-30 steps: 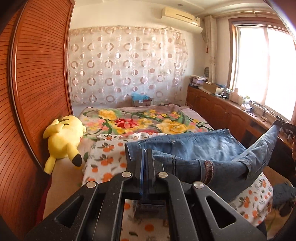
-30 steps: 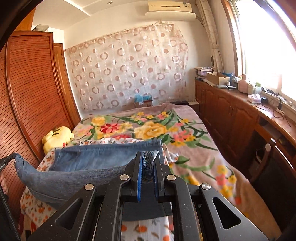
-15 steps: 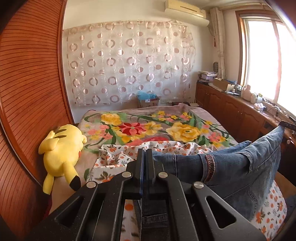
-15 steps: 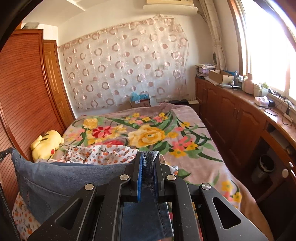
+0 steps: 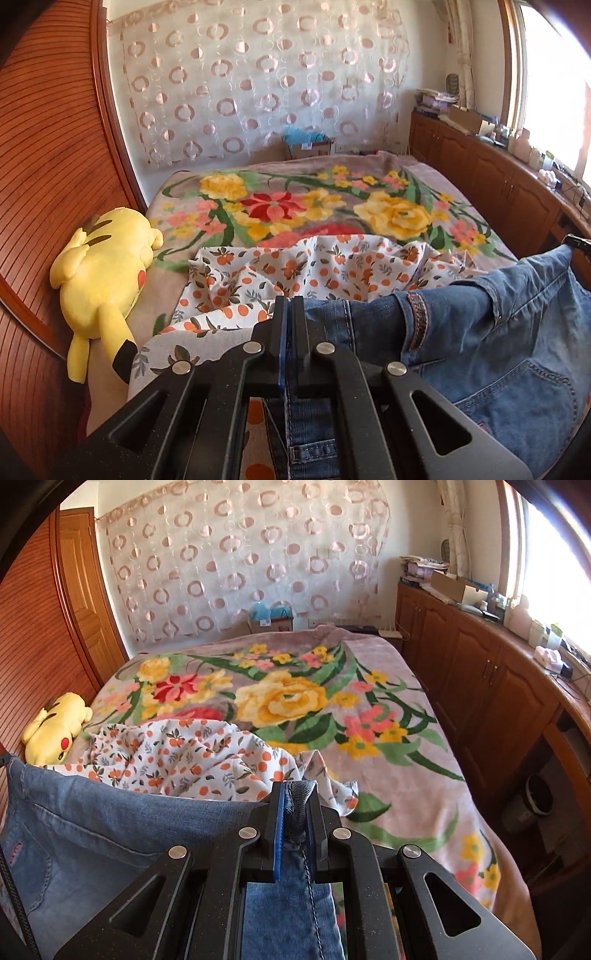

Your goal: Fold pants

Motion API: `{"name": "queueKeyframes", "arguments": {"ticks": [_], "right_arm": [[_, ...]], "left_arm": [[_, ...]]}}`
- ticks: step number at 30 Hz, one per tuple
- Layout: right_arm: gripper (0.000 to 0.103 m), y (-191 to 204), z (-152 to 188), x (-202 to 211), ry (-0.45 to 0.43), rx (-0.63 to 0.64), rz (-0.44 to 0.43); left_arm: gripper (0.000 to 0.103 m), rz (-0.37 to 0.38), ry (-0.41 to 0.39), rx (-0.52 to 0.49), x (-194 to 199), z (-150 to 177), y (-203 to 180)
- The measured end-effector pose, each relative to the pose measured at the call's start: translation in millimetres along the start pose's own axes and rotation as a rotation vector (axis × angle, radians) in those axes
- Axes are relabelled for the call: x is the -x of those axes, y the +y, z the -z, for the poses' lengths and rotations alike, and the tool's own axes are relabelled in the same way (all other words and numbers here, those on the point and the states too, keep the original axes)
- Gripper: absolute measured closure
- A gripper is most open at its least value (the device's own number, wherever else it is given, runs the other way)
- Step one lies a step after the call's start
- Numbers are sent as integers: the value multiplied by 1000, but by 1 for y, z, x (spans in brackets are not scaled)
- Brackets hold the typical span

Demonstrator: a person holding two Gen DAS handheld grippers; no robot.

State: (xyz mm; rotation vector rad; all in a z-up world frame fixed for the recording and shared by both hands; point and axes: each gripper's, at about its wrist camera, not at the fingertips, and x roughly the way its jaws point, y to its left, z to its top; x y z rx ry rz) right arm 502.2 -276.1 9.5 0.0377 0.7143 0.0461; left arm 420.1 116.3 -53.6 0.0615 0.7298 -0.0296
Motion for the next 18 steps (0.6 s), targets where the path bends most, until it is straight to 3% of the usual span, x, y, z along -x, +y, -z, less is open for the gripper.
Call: {"name": "queueKeyframes", "arguments": {"ticks": [4,7,10,12,15,18], "right_arm": [[93,-6,-7,-6,20,-22,-4],[83,-8,-14,-10,28,-36,-9],[68,-8,-14,2,-12,-42,-10],[58,-6,-10,9,-28,-37,-9],[58,4,0,21,-40,-2,-13],[58,13,16,31,-45,36,-4]], "left_arm": [[101,2,17,-12,-7,0,1],[100,7,20,-22,-4,-1,0],[89,36,13,-22,3,-1,0],[74,41,-1,-32,11,0,-2],[51,60,-40,-47,26,3,-5],[51,70,-32,-67,32,7,-13]]}}
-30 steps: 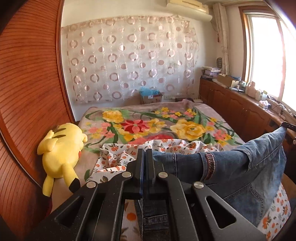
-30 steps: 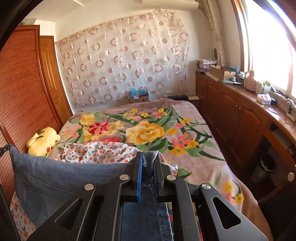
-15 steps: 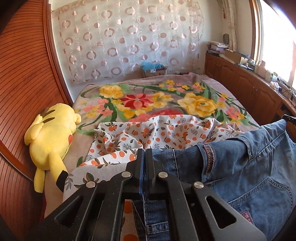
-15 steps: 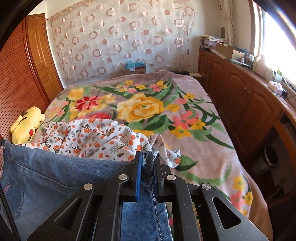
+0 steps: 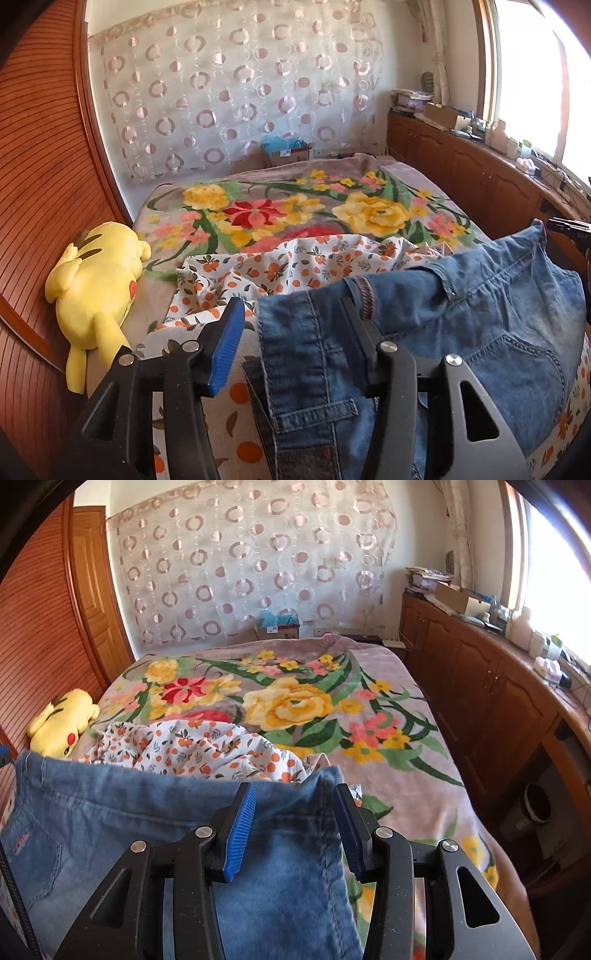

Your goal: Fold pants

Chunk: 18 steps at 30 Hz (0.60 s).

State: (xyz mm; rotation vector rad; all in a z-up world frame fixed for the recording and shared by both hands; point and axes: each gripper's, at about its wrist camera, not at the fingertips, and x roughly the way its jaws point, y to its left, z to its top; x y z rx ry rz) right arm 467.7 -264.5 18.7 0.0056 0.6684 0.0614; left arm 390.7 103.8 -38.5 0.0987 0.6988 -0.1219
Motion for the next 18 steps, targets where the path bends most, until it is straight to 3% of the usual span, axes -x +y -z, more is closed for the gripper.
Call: {"name": "queueKeyframes", "arguments": {"ticks": [5,8,18], "right_arm": [[57,7,24,23,-10,18,-6],[57,6,38,30,1,12,-3],[57,-3,40,40,16,16,42]], "left_arm": [[51,86,7,-32,-2,3,-32],[23,141,-1,-52,-5,5,-53],[22,283,9,-124,-19,-1,-120]]}}
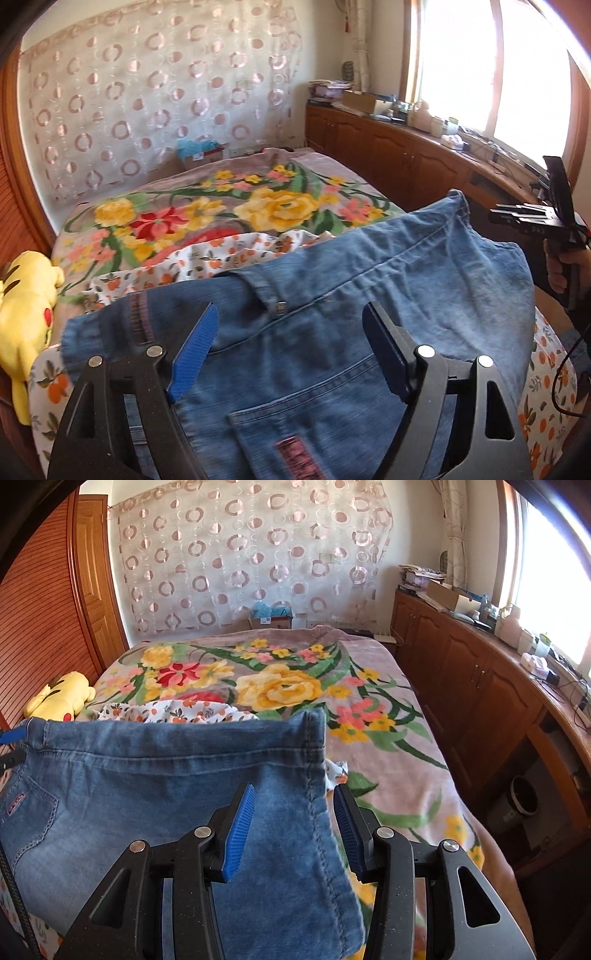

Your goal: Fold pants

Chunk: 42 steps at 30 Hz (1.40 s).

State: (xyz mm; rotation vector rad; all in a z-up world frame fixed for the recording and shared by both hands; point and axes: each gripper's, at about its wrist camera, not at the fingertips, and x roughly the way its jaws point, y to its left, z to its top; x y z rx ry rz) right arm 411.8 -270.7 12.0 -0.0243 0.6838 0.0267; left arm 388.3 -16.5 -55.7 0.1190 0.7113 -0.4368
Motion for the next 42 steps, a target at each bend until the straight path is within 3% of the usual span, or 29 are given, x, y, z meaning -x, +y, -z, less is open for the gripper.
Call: {"name": "queueKeyframes", "arguments": {"ticks": [6,11,18,21,23,26,29,32,38,42], "right_arm": [[57,-3,-25,-19,-4,6,-2],[57,-9,-44,-53,62,-17,25],[57,-16,-54,-75,121,-100,-29],[71,-15,-55,-79,144,-96,-49],[89,-16,-58,-81,155,-93,-70],[94,-18,-62,-76,127,-80,-35],[94,-28,-65,-69,81,-143,14],[92,-31,-61,-68,101,-175,73],[86,-33,-30,-12,44,-177,58],[69,-21,5,28,24,-146,41]], "left_arm": [[22,13,29,-28,-18,8,-17],[22,11,37,-45,-25,18,-22],[22,-1,42,-59,-29,24,-27],[22,-11,40,-73,-29,24,-31],[22,-10,38,-75,-29,24,-31],[22,-5,42,-66,-29,25,-28],[22,0,48,-60,-30,25,-27],[22,1,51,-54,-30,26,-26],[22,9,60,-42,-33,25,-24],[22,4,67,-48,-34,26,-25]]}}
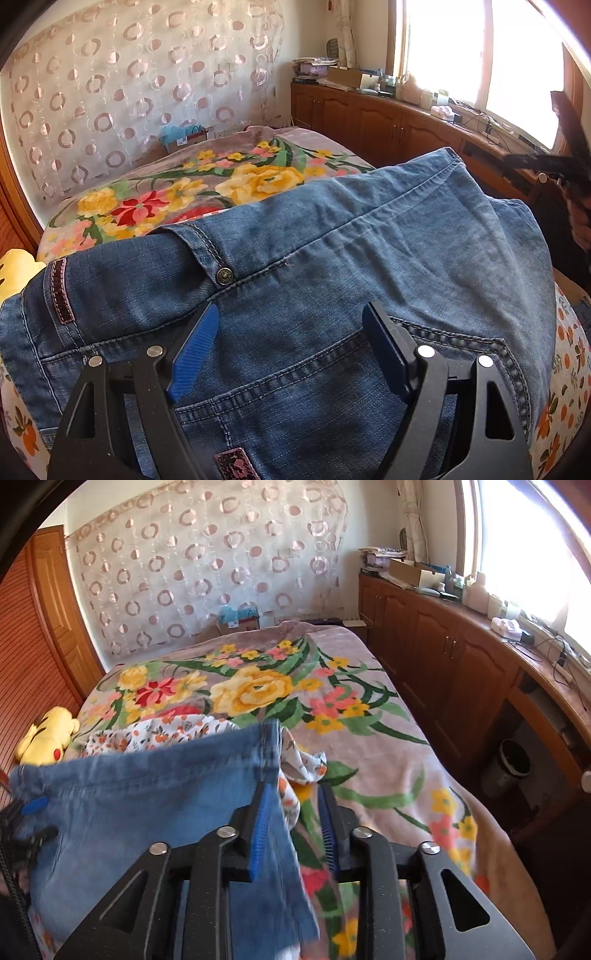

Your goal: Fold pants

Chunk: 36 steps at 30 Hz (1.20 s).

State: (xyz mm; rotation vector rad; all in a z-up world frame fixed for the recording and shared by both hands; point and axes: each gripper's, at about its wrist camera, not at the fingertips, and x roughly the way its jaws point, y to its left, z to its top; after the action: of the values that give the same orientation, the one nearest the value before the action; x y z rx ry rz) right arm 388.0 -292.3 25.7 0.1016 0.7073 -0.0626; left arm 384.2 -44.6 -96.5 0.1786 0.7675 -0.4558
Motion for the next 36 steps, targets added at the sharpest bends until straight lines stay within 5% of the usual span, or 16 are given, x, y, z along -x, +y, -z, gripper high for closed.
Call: {"name": "queueKeyframes", "arguments": {"ticks": [4,11,26,28,31,36], "right_arm": [[50,-5,38,19,21,0,-12],[50,-15,65,17,92,-100,-50],[51,-15,51,1,168,-246,-53],[74,-9,49,9,137,-239,-59],[94,2,42,22,70,-205,-61],[97,22,29,47,-25,-166,-96]], "left_arm": [[22,-6,13,-8,-3,0,-2],[21,-31,54,-41,-13,0,-9],[21,-43,68,-32,-14,3,-8],[21,-49,63,-34,-11,4,-8],[21,-31,42,-24,-2,4,-6],[21,-12,-39,0,29,-8,6]]}}
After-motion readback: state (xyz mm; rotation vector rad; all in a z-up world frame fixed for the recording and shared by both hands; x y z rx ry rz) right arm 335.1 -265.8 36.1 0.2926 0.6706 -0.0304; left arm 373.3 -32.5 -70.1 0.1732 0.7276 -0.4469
